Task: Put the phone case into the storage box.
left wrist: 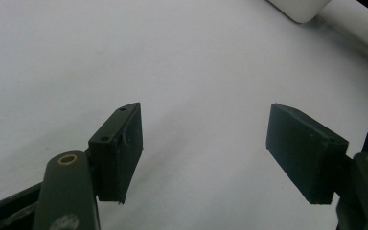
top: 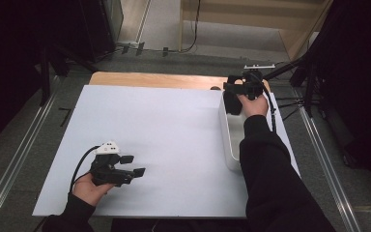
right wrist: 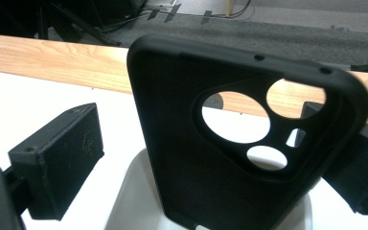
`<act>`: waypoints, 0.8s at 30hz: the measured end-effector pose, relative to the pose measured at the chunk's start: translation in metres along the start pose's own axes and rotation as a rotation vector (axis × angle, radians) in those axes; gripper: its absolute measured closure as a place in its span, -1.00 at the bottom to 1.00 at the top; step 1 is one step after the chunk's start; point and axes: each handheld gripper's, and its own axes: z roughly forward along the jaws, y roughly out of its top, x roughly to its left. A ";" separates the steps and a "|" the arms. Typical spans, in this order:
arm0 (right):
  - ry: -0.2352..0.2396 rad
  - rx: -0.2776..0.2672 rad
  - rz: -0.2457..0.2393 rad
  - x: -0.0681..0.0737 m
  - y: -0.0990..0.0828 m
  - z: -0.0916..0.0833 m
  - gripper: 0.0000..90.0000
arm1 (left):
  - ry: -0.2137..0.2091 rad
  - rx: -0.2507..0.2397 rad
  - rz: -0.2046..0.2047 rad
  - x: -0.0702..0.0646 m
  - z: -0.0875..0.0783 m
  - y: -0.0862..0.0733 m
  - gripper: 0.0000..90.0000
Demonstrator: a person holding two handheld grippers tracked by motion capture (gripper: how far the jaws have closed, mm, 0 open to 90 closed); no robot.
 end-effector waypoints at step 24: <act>0.005 0.001 -0.034 0.012 0.034 -0.037 -0.97 | -0.007 0.006 0.002 0.000 0.002 0.001 -0.37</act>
